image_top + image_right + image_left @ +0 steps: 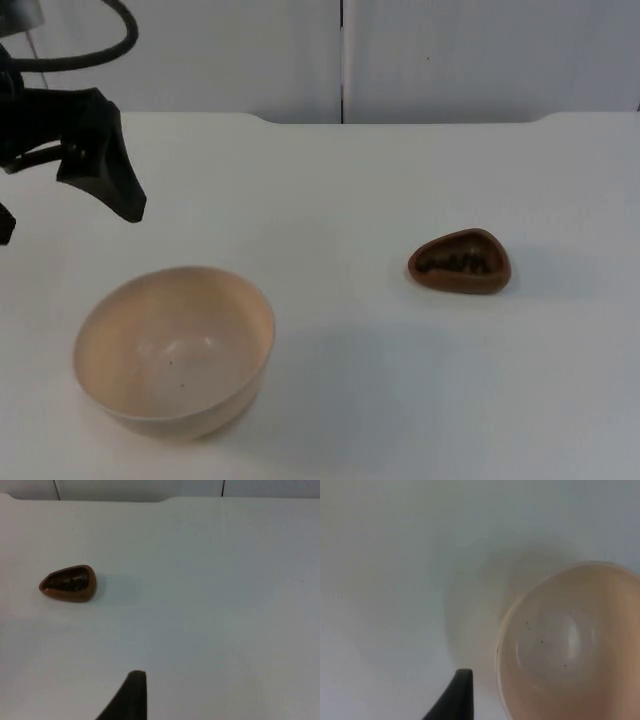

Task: Pick up the bowl with the left hand and pour the coffee beans from the cup into the bowl with the right hand.

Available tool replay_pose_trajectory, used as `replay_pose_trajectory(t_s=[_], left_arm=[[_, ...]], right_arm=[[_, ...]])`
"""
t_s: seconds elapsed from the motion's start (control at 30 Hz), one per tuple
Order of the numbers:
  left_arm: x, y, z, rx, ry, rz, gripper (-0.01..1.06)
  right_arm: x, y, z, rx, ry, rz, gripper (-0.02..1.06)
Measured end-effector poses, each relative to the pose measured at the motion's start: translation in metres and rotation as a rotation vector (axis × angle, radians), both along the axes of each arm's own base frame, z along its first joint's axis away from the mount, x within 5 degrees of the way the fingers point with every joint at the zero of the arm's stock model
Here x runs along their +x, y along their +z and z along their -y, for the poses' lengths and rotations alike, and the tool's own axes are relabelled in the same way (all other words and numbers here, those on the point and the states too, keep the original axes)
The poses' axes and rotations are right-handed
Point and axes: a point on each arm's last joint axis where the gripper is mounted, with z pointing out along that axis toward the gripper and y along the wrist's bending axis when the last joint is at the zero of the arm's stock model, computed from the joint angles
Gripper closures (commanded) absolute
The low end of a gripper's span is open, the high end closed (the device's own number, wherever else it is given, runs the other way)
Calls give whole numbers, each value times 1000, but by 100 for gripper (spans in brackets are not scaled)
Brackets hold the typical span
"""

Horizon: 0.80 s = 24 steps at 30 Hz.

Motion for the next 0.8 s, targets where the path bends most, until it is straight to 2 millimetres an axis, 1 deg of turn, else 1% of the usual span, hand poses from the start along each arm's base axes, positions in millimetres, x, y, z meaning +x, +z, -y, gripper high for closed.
replay_pose_trajectory(t_s=[0.1,0.23,0.33,0.43,0.47,0.57,0.67,0.8], left_arm=[[3,-12,0,13,-2,-39,0],[5,-18,-1,17,4,-45,0],[3,-24,-2,22,14,-43,0],[-9,-41,-5,37,33,-69,0],[-9,-41,-5,37,33,-69,0],[-16,-52,-9,39,53,-81,0],[-17,-57,-9,40,51,-91,0],[-13,-70,-7,14,41,-119,0]], right_arm=[[0,0,0,0,0,0,-1],[0,0,0,0,0,0,-1],[0,0,0,0,0,0,-1],[0,0,0,0,0,0,-1],[0,0,0,0,0,0,-1],[0,0,0,0,0,0,-1],[0,0,0,0,0,0,-1],[0,0,0,0,0,0,-1]])
